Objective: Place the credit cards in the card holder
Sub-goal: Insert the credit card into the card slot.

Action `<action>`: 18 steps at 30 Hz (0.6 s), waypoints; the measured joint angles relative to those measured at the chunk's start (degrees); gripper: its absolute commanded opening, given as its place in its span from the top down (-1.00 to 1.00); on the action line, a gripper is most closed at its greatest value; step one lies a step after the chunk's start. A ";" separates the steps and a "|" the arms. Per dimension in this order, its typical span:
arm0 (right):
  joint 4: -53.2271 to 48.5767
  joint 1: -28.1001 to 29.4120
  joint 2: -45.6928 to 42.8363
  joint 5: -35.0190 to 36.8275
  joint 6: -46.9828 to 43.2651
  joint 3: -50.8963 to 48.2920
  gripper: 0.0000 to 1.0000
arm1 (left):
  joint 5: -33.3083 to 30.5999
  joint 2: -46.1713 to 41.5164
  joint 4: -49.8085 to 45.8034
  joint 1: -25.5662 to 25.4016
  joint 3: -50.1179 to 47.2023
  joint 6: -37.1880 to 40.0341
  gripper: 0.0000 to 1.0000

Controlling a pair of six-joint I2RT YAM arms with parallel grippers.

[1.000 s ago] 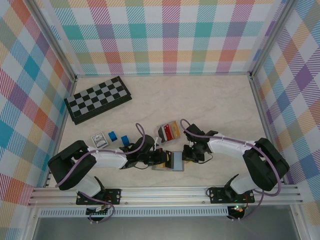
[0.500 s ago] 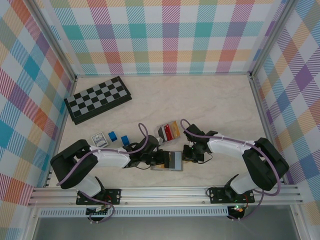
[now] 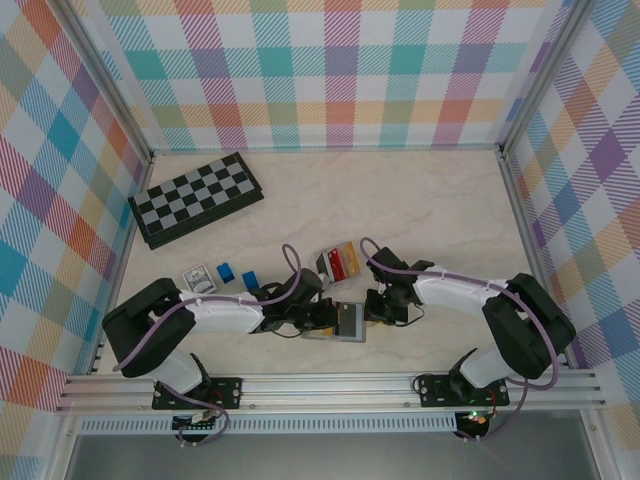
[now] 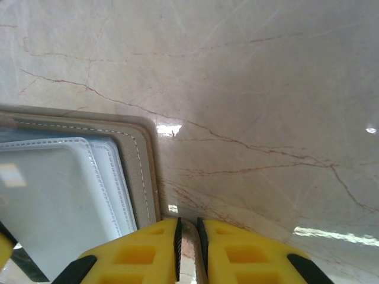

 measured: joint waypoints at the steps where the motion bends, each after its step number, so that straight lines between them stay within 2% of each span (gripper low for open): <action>1: -0.11 0.00 0.07 -0.04 0.00 0.07 0.65 | 0.02 0.66 -0.04 -0.24 0.50 0.31 0.87; 8: -0.17 0.00 0.09 -0.04 0.02 0.09 0.66 | 0.04 2.60 -0.44 -0.48 1.66 0.76 0.77; 12: -0.20 0.00 0.09 0.00 0.04 0.15 0.62 | -0.02 2.60 -1.36 -0.59 2.14 1.05 0.62; 14: -0.39 0.02 0.07 0.22 0.09 0.33 0.55 | -0.22 2.29 -1.55 -0.70 2.19 1.05 0.59; 18: -1.05 0.39 -0.68 1.86 0.31 0.90 0.34 | -1.79 -0.94 -3.76 -0.90 2.01 1.75 0.40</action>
